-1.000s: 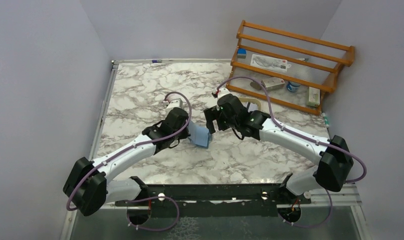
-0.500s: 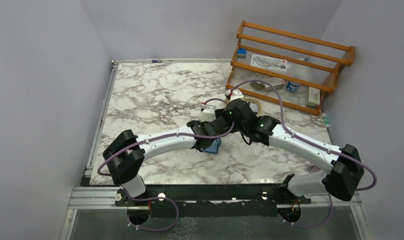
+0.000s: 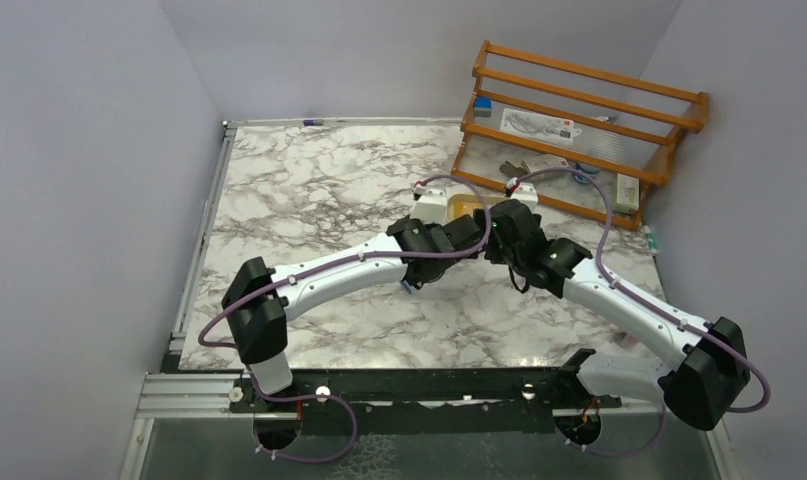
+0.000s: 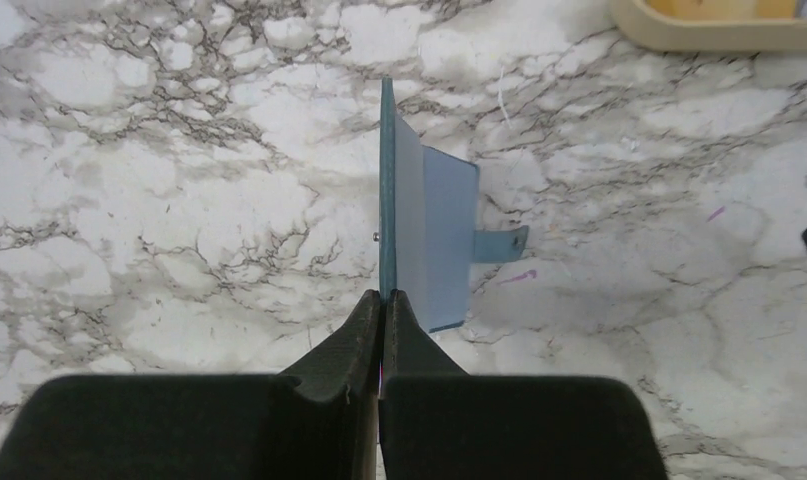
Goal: Take the credit cards out of the card holder
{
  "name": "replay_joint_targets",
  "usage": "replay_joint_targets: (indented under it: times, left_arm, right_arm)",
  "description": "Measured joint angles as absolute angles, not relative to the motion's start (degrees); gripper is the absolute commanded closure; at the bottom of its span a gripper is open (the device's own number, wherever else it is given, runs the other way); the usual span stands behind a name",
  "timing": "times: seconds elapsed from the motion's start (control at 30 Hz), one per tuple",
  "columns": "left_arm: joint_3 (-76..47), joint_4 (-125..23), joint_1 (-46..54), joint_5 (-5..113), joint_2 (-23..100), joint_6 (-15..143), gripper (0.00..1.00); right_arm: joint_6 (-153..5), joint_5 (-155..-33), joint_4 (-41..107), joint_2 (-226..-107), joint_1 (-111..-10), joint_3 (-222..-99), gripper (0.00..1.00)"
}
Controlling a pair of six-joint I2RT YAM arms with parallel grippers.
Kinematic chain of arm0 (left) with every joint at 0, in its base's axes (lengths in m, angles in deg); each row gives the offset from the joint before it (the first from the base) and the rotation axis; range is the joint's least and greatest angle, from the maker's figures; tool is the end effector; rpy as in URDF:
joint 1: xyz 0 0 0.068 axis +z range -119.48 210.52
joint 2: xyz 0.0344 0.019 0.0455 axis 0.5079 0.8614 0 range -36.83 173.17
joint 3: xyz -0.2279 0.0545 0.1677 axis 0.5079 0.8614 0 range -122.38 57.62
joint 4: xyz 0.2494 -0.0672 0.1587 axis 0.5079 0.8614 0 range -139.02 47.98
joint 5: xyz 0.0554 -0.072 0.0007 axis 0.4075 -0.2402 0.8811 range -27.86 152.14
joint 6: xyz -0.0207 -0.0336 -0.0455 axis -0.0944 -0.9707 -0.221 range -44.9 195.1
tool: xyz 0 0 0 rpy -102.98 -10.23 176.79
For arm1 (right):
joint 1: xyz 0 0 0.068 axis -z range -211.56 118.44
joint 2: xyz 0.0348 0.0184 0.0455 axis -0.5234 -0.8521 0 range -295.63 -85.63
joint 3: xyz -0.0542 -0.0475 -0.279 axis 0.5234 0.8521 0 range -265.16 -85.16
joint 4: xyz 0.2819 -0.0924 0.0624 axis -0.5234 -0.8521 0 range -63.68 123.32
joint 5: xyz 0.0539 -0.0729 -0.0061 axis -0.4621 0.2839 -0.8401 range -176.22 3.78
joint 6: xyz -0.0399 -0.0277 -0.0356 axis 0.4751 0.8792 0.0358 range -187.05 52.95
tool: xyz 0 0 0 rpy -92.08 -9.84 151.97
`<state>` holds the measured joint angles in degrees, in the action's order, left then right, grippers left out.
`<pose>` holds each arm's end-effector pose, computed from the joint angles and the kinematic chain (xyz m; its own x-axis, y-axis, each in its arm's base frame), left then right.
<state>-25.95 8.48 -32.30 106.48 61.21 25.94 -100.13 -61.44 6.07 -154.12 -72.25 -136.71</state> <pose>0.2043 -0.3299 0.2758 -0.6907 0.1604 -0.7052 0.0228 0.9794 0.2005 0.2348 0.1771 0.2673 -0.6415 0.1019 -0.7603 -0.0166 0.9891 0.1465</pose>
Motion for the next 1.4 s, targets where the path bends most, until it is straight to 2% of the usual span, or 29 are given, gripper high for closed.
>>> replay_joint_targets:
  times: [0.37, 0.63, 0.77, 0.9, 1.07, 1.23, 1.4]
  left_arm:
    - [-47.87, 15.64, -32.43, 107.64, 59.31, 27.42, 1.00]
    - [-39.59, 18.55, -32.96, 108.29, 60.42, 25.02, 1.00]
    - [-30.37, 13.66, -31.15, 107.70, 55.31, 25.24, 1.00]
    - [-10.52, -0.64, -27.28, 103.14, 41.52, 26.40, 1.00]
    - [8.34, -19.74, -24.37, 95.79, 29.58, 26.29, 1.00]
    - [20.63, -39.46, -24.17, 87.97, 26.31, 25.19, 1.00]
    - [25.65, -52.16, -23.52, 84.05, 25.87, 23.86, 1.00]
  right_arm:
    - [-100.18, -63.61, 10.31, -149.55, -71.20, -132.47, 0.08]
    - [-97.77, -70.69, 17.15, -143.34, -71.20, -126.72, 0.08]
    - [-95.39, -76.18, 22.09, -138.67, -71.18, -125.04, 0.08]
    - [-94.34, -81.88, 27.51, -137.31, -71.20, -124.14, 0.09]
    - [-94.30, -86.69, 30.57, -140.59, -71.20, -124.14, 0.09]
    - [-94.17, -88.50, 31.25, -142.82, -71.20, -124.14, 0.09]
    - [-93.95, -90.30, 31.45, -145.05, -71.18, -125.50, 0.09]
